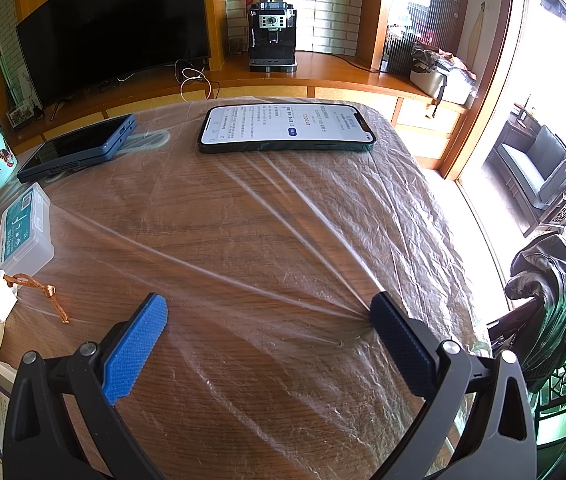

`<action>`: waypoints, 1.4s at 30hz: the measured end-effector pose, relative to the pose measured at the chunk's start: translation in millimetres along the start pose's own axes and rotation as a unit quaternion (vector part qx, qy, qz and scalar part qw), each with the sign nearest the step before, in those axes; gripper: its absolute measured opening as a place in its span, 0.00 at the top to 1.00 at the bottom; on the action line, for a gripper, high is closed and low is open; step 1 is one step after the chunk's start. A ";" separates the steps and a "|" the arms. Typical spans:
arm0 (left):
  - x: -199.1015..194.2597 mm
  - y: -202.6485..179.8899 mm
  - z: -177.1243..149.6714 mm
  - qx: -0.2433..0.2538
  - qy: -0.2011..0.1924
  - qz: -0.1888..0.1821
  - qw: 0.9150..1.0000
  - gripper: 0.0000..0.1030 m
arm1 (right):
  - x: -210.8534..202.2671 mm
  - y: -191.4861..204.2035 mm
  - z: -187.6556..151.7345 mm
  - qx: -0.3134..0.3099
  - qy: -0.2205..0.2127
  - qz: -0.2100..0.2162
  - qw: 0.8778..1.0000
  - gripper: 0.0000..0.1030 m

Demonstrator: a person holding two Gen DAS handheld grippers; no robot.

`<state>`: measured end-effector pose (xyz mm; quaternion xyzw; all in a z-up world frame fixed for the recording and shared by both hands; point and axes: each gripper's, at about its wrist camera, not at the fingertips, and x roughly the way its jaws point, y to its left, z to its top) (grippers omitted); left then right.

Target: Collect trash

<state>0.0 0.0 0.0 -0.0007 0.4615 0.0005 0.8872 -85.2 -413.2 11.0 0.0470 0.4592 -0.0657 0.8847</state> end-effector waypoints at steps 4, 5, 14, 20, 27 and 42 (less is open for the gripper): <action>-0.1 0.0 0.0 0.000 0.000 0.000 1.000 0.01 | 0.0 0.0 0.0 0.000 0.000 0.000 1.000 0.03; -0.1 0.0 0.0 0.000 0.000 0.000 1.000 0.01 | 0.0 0.0 0.0 0.000 0.000 0.000 1.000 0.03; -0.1 0.2 0.1 0.000 0.000 0.000 1.000 0.01 | 0.0 -0.1 0.0 0.000 0.000 0.000 1.000 0.03; -0.2 0.3 0.1 0.000 0.000 0.000 1.000 0.01 | 0.0 -0.1 0.0 0.000 0.000 0.000 1.000 0.03; -0.1 0.0 0.0 0.000 0.000 0.000 1.000 0.01 | 0.0 -0.1 -0.1 0.000 0.000 0.000 1.000 0.03; -30.6 15.4 -1.1 -0.030 0.003 -0.073 0.997 0.01 | -20.8 -21.1 -5.9 0.046 -0.014 0.035 0.998 0.04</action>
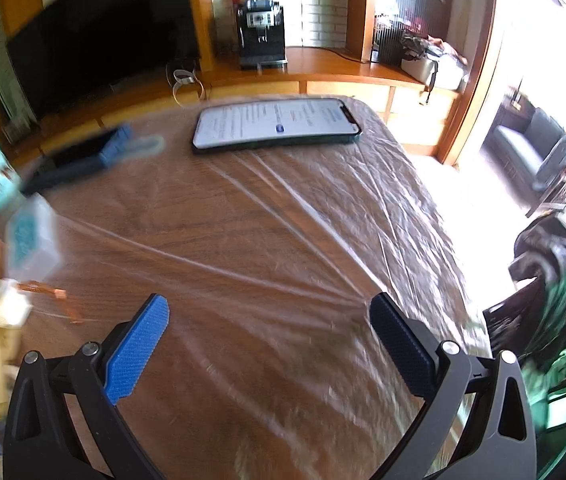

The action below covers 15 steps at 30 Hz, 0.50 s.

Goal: Collect trash
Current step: 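Move both tools toward the dumped trash pile on the table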

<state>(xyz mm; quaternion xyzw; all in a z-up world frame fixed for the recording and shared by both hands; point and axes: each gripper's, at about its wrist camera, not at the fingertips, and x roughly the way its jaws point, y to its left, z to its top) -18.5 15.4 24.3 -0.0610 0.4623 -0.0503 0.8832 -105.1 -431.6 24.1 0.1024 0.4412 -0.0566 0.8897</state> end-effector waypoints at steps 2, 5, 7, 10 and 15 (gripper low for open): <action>-29.4 3.3 -5.7 -0.013 -0.007 -0.045 0.999 0.01 | -22.2 0.8 -6.4 -0.006 -0.020 0.014 1.000 0.04; -74.8 -12.1 -19.7 -0.006 -0.019 -0.145 0.989 0.01 | -48.9 14.2 -15.4 -0.045 -0.040 0.052 0.997 0.04; -99.0 -39.4 -33.0 0.032 -0.010 -0.208 0.978 0.01 | -58.5 32.8 -22.4 -0.075 -0.040 0.075 0.994 0.04; -110.4 -92.1 -59.2 0.105 0.011 -0.235 0.966 0.01 | -64.0 67.2 -23.0 -0.114 -0.035 0.109 0.987 0.04; -98.0 -141.8 -90.6 0.184 0.037 -0.206 0.960 0.01 | -54.2 116.7 -32.5 -0.172 -0.011 0.131 0.976 0.04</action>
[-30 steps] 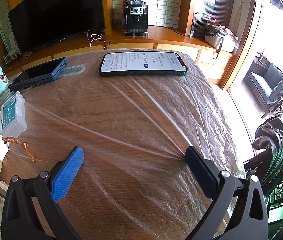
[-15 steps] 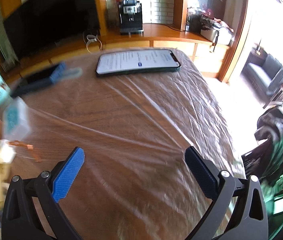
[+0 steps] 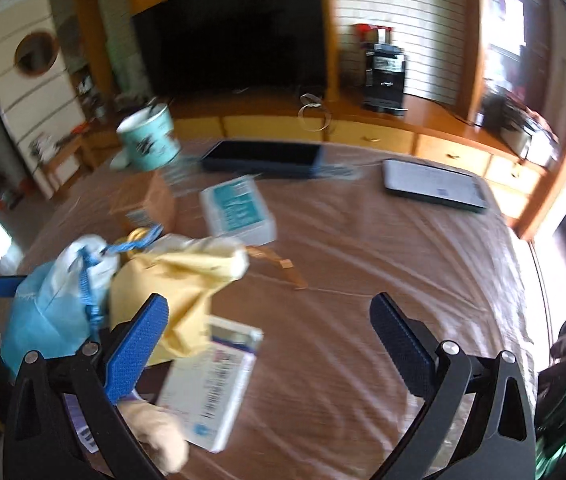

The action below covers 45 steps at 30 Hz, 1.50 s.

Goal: Collect trash
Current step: 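Move both tools toward the dumped trash pile on the table, then grasp the blue cloth bag with the left tool while the right tool grasps the yellow paper bag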

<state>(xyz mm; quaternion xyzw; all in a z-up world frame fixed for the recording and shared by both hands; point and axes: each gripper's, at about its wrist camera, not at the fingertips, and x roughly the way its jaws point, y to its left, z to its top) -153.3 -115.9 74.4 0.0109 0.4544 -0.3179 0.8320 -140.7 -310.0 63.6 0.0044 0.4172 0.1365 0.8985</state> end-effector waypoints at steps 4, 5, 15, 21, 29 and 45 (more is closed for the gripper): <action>19.2 11.3 -1.7 0.008 0.007 0.037 0.999 0.01 | 8.7 14.7 -1.7 -0.003 0.010 0.014 1.000 0.04; 20.6 14.9 -0.8 0.008 0.008 0.047 0.999 0.01 | 12.4 17.4 0.4 0.001 0.012 0.019 1.000 0.04; 17.1 19.7 -8.1 0.036 -0.013 0.102 0.994 0.07 | 31.6 23.3 14.6 0.054 0.051 0.067 0.995 0.04; 23.1 12.0 -10.9 0.076 -0.017 0.142 0.987 0.14 | 48.1 36.3 18.5 0.067 0.078 0.085 0.991 0.03; 24.5 17.5 -8.0 0.080 -0.026 0.149 0.985 0.19 | 67.4 28.3 14.4 0.130 0.115 0.162 0.972 0.05; -6.7 40.2 -12.6 0.006 -0.068 0.036 0.997 0.50 | 6.5 11.0 4.9 0.136 0.013 0.197 0.971 0.45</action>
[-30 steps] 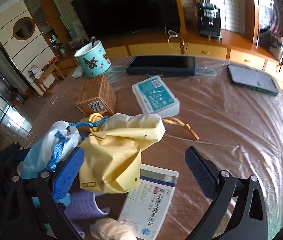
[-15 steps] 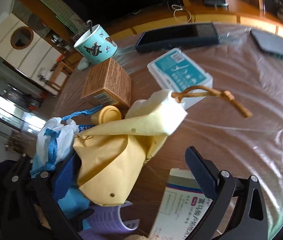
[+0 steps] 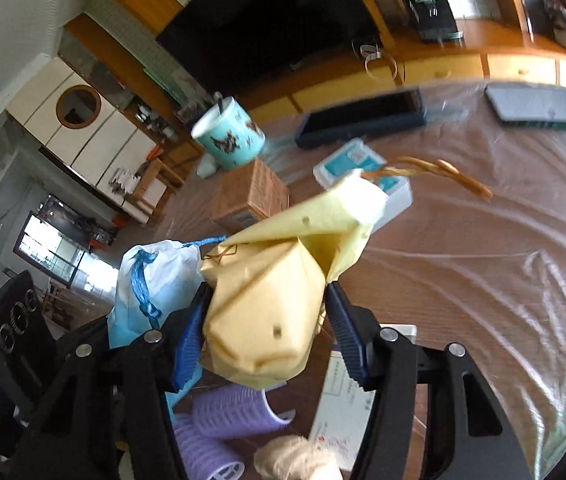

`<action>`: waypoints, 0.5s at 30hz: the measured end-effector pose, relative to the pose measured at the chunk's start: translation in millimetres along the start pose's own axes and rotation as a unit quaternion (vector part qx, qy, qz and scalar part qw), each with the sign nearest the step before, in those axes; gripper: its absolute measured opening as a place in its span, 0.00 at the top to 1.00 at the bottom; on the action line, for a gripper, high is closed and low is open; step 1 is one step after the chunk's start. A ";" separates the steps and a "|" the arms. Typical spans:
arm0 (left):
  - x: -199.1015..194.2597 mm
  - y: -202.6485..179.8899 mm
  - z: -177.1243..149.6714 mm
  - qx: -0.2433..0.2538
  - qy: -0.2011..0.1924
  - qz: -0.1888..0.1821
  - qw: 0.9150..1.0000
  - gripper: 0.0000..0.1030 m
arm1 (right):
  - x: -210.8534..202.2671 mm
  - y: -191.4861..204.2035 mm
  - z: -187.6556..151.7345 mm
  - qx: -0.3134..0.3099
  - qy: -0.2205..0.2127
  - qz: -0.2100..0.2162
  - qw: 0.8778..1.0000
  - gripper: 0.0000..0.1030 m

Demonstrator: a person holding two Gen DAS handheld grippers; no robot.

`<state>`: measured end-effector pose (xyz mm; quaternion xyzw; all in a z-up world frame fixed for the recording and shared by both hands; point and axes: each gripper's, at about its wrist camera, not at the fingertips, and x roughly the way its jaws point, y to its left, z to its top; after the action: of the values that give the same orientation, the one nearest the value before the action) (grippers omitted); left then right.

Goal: Collect trash
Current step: 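Grasp the blue cloth bag with the left tool while the right tool grasps the yellow paper bag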

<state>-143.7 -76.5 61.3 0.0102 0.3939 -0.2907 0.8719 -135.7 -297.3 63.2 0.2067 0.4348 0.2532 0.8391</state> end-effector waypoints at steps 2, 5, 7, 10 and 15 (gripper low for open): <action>-3.0 0.2 -0.5 -0.012 -0.007 -0.016 1.000 0.50 | -8.8 -0.6 -3.1 -0.001 -0.009 0.007 1.000 0.52; -3.6 3.8 0.5 -0.026 -0.007 -0.032 0.999 0.50 | -8.2 -6.1 -5.4 0.006 0.001 0.002 1.000 0.57; -3.3 4.8 0.6 -0.029 -0.008 -0.028 0.999 0.50 | -7.0 -6.4 -7.6 -0.006 -0.003 -0.021 1.000 0.58; -4.9 6.8 0.3 -0.035 -0.009 -0.032 0.999 0.50 | -6.7 -1.1 -9.2 -0.019 -0.006 -0.049 0.999 0.14; -16.5 7.4 4.3 -0.038 -0.026 -0.036 0.998 0.50 | 11.9 10.1 -8.0 -0.043 0.016 -0.086 0.995 0.07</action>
<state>-145.5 -63.2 74.2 -0.0449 0.3817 -0.3072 0.8706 -138.9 -281.1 57.2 0.1277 0.4532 0.2017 0.8588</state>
